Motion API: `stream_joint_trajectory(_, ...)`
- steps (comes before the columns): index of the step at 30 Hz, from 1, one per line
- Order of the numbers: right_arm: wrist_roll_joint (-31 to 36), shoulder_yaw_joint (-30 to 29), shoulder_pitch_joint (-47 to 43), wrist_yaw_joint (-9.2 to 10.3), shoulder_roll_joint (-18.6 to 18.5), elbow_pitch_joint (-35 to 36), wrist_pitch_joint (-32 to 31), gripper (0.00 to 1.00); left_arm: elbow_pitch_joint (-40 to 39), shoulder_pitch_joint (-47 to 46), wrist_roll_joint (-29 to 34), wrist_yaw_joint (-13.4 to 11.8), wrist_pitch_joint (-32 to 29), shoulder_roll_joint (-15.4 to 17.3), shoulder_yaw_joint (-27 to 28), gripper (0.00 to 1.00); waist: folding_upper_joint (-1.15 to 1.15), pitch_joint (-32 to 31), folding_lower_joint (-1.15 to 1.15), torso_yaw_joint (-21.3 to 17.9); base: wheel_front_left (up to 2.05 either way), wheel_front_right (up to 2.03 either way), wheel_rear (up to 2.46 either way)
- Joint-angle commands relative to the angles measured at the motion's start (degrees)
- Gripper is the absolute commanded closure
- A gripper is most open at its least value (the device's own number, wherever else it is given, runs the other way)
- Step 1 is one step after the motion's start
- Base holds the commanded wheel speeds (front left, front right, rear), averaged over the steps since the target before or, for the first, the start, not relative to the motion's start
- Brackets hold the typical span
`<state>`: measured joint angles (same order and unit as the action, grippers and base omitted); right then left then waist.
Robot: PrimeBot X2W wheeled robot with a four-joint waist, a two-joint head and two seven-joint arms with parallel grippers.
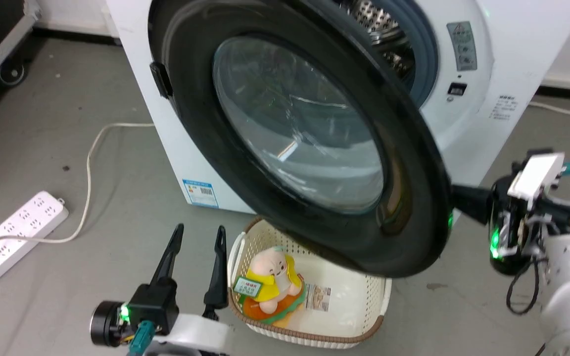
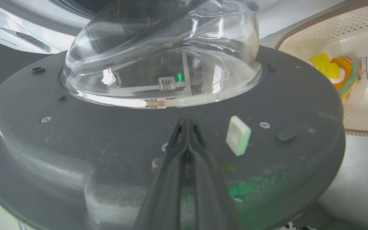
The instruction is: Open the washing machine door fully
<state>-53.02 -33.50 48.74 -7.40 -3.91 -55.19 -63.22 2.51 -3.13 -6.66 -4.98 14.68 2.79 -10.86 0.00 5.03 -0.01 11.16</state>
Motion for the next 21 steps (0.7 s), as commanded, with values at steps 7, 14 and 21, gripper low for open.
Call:
stream_joint_trajectory(7,-7.87,3.86,-5.93,-0.09,1.0,3.18,-4.28,1.0,0.1,2.91,0.06,0.51,0.32,0.09,0.02,0.0,0.0,-1.85,0.01,0.41,0.0,0.0,0.0)
stream_joint_trajectory(14,-21.63,17.32,-10.32,-0.09,1.02,5.02,-4.52,1.0,0.78,4.16,0.05,0.94,0.32,0.09,-0.59,0.0,0.0,-2.76,0.01,1.14,0.0,0.0,0.0)
stream_joint_trajectory(21,-35.55,34.48,-17.69,-0.09,1.02,11.31,-0.53,1.0,1.96,5.58,0.26,1.84,0.32,0.09,-1.27,0.0,0.0,-4.09,0.01,2.28,0.0,0.0,0.0)
